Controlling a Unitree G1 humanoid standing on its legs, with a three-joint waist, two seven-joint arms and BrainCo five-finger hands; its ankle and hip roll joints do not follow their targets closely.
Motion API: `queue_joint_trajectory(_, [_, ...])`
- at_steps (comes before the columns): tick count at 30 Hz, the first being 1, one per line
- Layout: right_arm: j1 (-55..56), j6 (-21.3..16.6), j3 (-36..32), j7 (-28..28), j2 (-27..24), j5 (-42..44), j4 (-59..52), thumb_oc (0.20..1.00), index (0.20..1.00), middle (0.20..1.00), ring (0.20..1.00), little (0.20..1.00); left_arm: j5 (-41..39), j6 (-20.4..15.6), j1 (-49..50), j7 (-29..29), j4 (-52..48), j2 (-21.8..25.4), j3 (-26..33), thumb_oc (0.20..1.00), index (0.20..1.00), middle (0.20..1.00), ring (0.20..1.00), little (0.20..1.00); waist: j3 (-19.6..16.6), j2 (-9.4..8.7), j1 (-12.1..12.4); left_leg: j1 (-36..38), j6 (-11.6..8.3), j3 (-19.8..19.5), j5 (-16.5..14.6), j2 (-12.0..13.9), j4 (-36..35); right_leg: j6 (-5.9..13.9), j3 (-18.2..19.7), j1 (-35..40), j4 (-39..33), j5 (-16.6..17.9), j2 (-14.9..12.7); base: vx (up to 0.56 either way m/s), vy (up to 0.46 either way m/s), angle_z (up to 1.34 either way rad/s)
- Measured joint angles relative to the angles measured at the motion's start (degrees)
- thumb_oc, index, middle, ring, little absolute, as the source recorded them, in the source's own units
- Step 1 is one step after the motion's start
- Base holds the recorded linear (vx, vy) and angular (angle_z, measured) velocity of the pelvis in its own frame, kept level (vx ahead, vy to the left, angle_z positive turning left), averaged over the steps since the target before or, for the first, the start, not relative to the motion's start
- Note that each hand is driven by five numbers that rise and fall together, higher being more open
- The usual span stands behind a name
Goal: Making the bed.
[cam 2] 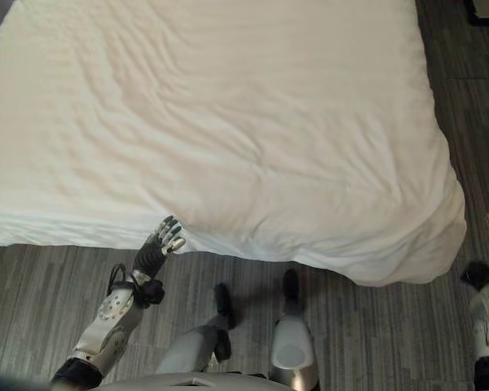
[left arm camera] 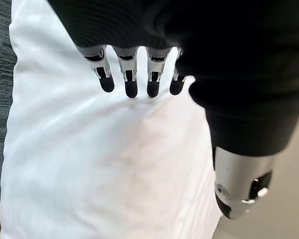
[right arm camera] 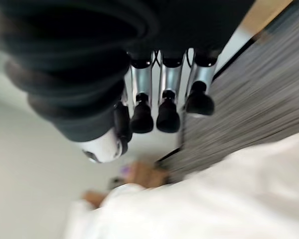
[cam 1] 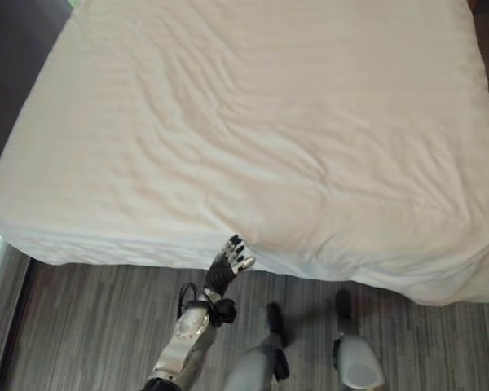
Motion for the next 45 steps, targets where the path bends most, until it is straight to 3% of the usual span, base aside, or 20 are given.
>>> queue_joint_trajectory(2, [-2.8,-0.9,5.3,3.1,2.8,3.9,-5.6,0.200,0.200,0.200,0.200,0.200,0.0,0.0,-2.2,-0.3,-0.2,-1.8,-1.8,1.000,1.000,1.000,1.000,1.000,-0.3,0.75,1.3,-0.3,0.04,-0.3,0.0,0.4,0.0,-0.43,-0.6,0.1,0.0,-0.3,0.0,0.04,0.008,0.17])
queue_joint_trajectory(5, [-9.4,-3.4,18.7,9.1,12.8,15.1,-9.1,0.200,0.200,0.200,0.200,0.200,-0.2,-0.1,-4.6,-0.8,-1.1,-4.7,-4.0,1.000,1.000,1.000,1.000,1.000,-0.6,1.04,2.6,0.1,-0.10,-2.2,1.1,0.6,0.0,-0.58,-2.8,1.7,0.3,-0.3,0.3,0.02,0.013,0.30])
queue_joint_trajectory(7, [-12.2,-2.8,25.1,10.3,16.2,16.4,-9.0,0.200,0.200,0.200,0.200,0.200,-0.4,0.0,-4.7,-1.2,-0.9,-5.0,-4.9,1.000,1.000,1.000,1.000,1.000,-0.8,1.23,2.6,0.7,0.19,-2.9,1.4,0.5,0.1,-0.68,-3.1,2.4,0.3,-0.4,0.4,0.02,0.029,0.20])
queue_joint_trajectory(8, [-12.5,-0.2,27.7,13.2,18.2,18.3,-11.1,0.200,0.200,0.200,0.200,0.200,-0.4,0.0,-4.8,-1.6,-0.8,-5.4,-5.7,1.000,1.000,1.000,1.000,1.000,-1.1,1.70,4.1,0.8,0.18,-3.1,1.3,0.3,0.1,-0.73,-3.6,3.0,0.3,-0.4,0.2,0.02,0.031,0.24])
queue_joint_trajectory(12, [-13.3,-0.9,29.9,15.3,20.6,23.4,-10.4,0.200,0.200,0.200,0.200,0.200,-0.4,0.1,-2.0,-1.3,-0.3,-4.1,-5.4,1.000,1.000,1.000,1.000,1.000,-1.5,1.33,6.4,0.7,0.61,-4.5,1.7,-0.7,0.3,-0.86,-4.8,3.7,0.3,-0.3,-0.6,0.00,0.017,0.21])
queue_joint_trajectory(16, [-18.1,-1.8,28.1,13.7,26.8,24.5,7.6,0.200,0.200,0.200,0.200,0.200,-0.4,0.4,0.6,-1.6,0.0,-2.5,-5.5,1.000,1.000,1.000,1.000,1.000,-2.5,0.80,8.0,0.6,0.71,-4.7,1.7,-1.3,0.1,-0.56,-5.1,3.9,0.3,-0.4,-1.3,-0.02,0.042,0.06])
queue_joint_trajectory(17, [-18.3,0.3,30.2,10.2,25.9,24.5,14.3,0.200,0.200,0.200,0.200,0.200,-0.5,0.0,1.4,-1.7,-0.4,-2.5,-5.4,1.000,1.000,1.000,1.000,1.000,-3.0,0.94,8.5,0.6,0.63,-5.5,1.6,-1.5,0.0,-0.23,-5.5,4.0,0.3,-0.7,-1.4,-0.02,0.028,0.30])
queue_joint_trajectory(19, [-14.2,3.5,25.2,16.9,24.2,22.9,33.7,0.200,0.200,0.200,0.200,0.200,-0.6,0.0,3.6,-3.3,0.2,-2.9,-2.0,1.000,1.000,1.000,1.000,1.000,-4.0,1.12,9.6,-1.3,0.65,-6.4,1.7,-1.9,0.3,0.32,-6.8,1.7,2.2,-2.0,-2.5,-0.08,0.052,0.38])
queue_joint_trajectory(20, [-13.8,2.7,23.0,19.6,24.2,22.9,38.5,0.200,0.200,0.200,0.200,0.200,-0.7,0.2,4.1,-3.4,1.6,-2.1,-1.3,1.000,1.000,1.000,1.000,1.000,-4.2,1.54,10.3,-1.4,1.02,-6.8,2.0,-2.4,0.3,0.48,-7.1,2.0,2.1,-1.9,-2.9,-0.09,0.091,0.11])
queue_joint_trajectory(23, [-14.1,4.6,21.0,17.0,23.6,22.3,30.6,0.200,0.200,0.200,0.200,0.200,-2.0,1.1,4.8,-3.6,2.0,0.1,-0.5,1.000,1.000,1.000,1.000,1.000,-4.1,2.67,7.9,-1.5,0.91,-7.0,1.8,-3.7,0.0,1.34,-6.9,2.5,0.7,-0.9,-4.1,0.01,0.083,0.05])
queue_joint_trajectory(27, [-12.5,5.1,18.1,17.1,22.1,22.5,27.2,0.200,0.200,0.200,0.200,0.200,-2.1,0.8,4.9,-3.5,1.8,-0.4,-0.2,1.000,1.000,1.000,1.000,1.000,-4.4,5.82,6.9,-2.2,1.27,-5.5,1.5,-5.3,0.0,2.41,-4.7,1.2,0.2,0.1,-5.9,0.04,0.050,-0.13])
queue_joint_trajectory(30, [-8.6,5.9,15.3,17.1,22.0,22.2,20.5,0.200,0.200,0.200,0.200,0.200,-2.0,0.7,4.9,-3.0,1.8,-0.8,-0.2,1.000,1.000,1.000,1.000,1.000,-4.4,6.77,6.3,-2.6,1.21,-3.0,1.3,-5.9,0.0,2.87,-2.1,-0.6,0.1,0.7,-6.5,0.06,0.015,-0.33])
queue_joint_trajectory(33, [-4.3,6.2,13.1,17.1,20.8,22.2,15.4,0.200,0.200,0.200,0.200,0.200,-1.9,0.7,5.0,-2.1,1.9,-0.9,-0.5,1.000,1.000,1.000,1.000,1.000,-4.3,6.63,4.6,-2.5,1.86,-1.3,0.8,-6.4,0.0,3.32,-0.7,-1.4,0.1,1.2,-7.1,0.02,-0.020,-0.32])
queue_joint_trajectory(37, [3.2,5.1,4.5,16.3,14.8,21.4,10.3,0.200,0.200,0.200,0.200,0.200,-1.5,0.4,3.2,-1.3,1.9,-2.1,-0.1,1.000,1.000,1.000,1.000,1.000,-3.6,5.74,1.6,-2.2,2.08,1.5,0.1,-6.7,0.0,3.70,1.9,-2.4,0.1,1.4,-7.4,0.03,-0.032,-0.31])
queue_joint_trajectory(42, [15.6,5.3,-13.2,10.3,7.9,17.5,12.0,0.200,0.200,0.200,0.200,0.200,-1.5,-0.7,3.2,-1.1,1.9,-4.3,3.1,1.000,1.000,1.000,1.000,1.000,-2.2,4.69,-2.7,-1.1,2.38,4.6,-1.0,-6.0,0.0,4.00,4.7,-3.3,0.0,1.7,-6.0,0.00,-0.073,-0.38])
queue_joint_trajectory(43, [17.9,5.5,-15.1,9.4,5.6,15.1,12.0,0.542,0.542,0.542,0.542,0.542,-1.5,-0.7,3.4,-1.1,1.9,-4.3,4.8,1.000,1.000,1.000,1.000,1.000,-1.7,4.24,-3.6,-0.1,2.71,5.4,-1.3,-5.5,0.0,3.74,5.5,-2.7,0.0,1.5,-5.4,-0.01,-0.110,-0.39])
queue_joint_trajectory(44, [19.7,5.3,-17.2,8.2,3.8,12.9,12.1,1.000,1.000,1.000,1.000,1.000,-1.5,-1.0,3.2,-1.0,1.9,-4.4,6.4,1.000,1.000,1.000,1.000,1.000,-1.4,3.64,-5.1,0.9,2.64,5.6,-1.5,-4.9,0.0,3.35,5.5,-1.8,0.1,1.2,-4.8,0.00,-0.138,-0.32])
queue_joint_trajectory(45, [21.1,5.9,-18.7,7.1,2.3,10.2,11.5,1.000,1.000,1.000,1.000,1.000,-1.4,-1.3,2.8,-1.0,1.8,-4.5,7.4,1.000,1.000,1.000,1.000,1.000,-1.2,3.04,-6.0,1.6,2.09,5.7,-1.9,-4.4,0.0,3.20,5.5,-1.2,0.1,1.0,-4.2,0.03,-0.149,-0.15])
